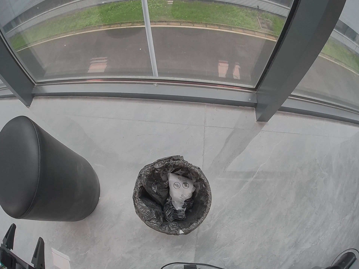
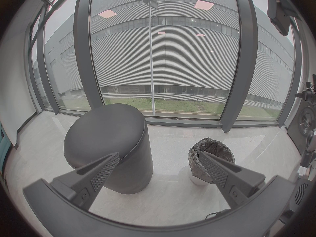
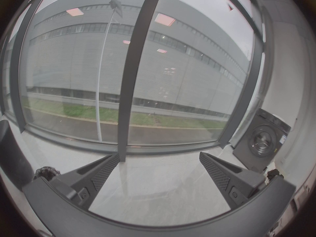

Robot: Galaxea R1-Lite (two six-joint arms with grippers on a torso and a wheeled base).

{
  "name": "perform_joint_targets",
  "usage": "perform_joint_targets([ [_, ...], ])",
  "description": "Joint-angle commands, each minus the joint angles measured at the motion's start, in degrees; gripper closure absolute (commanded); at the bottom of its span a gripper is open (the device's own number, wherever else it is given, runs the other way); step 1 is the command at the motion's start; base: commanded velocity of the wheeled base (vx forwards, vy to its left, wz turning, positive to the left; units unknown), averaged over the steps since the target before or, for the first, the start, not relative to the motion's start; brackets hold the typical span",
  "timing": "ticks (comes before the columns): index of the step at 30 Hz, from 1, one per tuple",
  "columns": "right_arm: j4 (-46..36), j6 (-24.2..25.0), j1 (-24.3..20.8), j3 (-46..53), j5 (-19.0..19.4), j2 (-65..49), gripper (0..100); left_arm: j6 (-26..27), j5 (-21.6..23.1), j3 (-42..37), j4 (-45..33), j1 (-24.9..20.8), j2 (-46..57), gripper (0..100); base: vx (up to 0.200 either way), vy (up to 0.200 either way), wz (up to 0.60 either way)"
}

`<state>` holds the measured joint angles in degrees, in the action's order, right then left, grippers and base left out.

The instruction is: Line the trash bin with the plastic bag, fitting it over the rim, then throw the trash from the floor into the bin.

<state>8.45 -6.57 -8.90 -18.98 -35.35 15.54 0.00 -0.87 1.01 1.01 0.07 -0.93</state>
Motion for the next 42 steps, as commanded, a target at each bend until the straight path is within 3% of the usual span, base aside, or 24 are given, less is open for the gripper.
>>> perform_joint_targets([
  [1,-3.0,-0.5,9.0,1.0,1.1,-14.9,0,0.1,0.0,-1.0,0.0,0.0,0.9,0,0.000,0.000,0.00],
  [10,-3.2,0.4,8.9,6.0,2.3,-15.5,0,0.1,0.0,-1.0,0.0,0.0,0.9,0,0.000,0.000,0.00],
  [13,-2.2,0.8,8.9,12.6,8.2,-15.5,0,0.1,0.0,-1.0,0.0,0.0,0.9,0,0.000,0.000,0.00],
  [14,-1.0,0.8,8.9,17.2,12.7,-15.5,0,0.0,0.0,-1.0,0.0,0.0,0.9,0,0.000,0.000,0.00],
  [15,-0.8,0.8,8.9,17.7,13.0,-15.5,0,0.0,0.0,-1.0,0.0,0.0,0.9,0,0.000,0.000,0.00],
  [17,-3.8,2.0,8.9,18.7,17.7,-15.5,0,0.0,0.0,-1.0,0.0,0.0,0.9,0,0.000,0.000,0.00],
  [25,-4.8,4.5,8.9,18.8,19.3,-15.5,0,0.0,0.0,-1.0,0.0,0.0,0.9,0,0.000,0.000,0.00],
  [29,-5.3,8.4,8.9,18.7,26.9,-15.5,0,0.0,0.0,-1.0,0.0,0.0,0.9,0,0.000,0.000,0.00],
  [31,-5.4,9.5,8.9,18.7,28.2,-15.5,0,0.0,0.0,-1.0,0.0,0.0,0.9,0,0.000,0.000,0.00],
  [38,-5.9,6.5,8.9,18.5,36.9,-15.5,0,0.1,0.0,-1.0,0.0,0.0,0.9,0,0.000,0.000,0.00],
  [42,-6.8,3.8,8.9,18.3,37.2,-15.5,0,0.0,0.0,-1.0,0.0,0.0,0.9,0,0.000,0.000,0.00],
])
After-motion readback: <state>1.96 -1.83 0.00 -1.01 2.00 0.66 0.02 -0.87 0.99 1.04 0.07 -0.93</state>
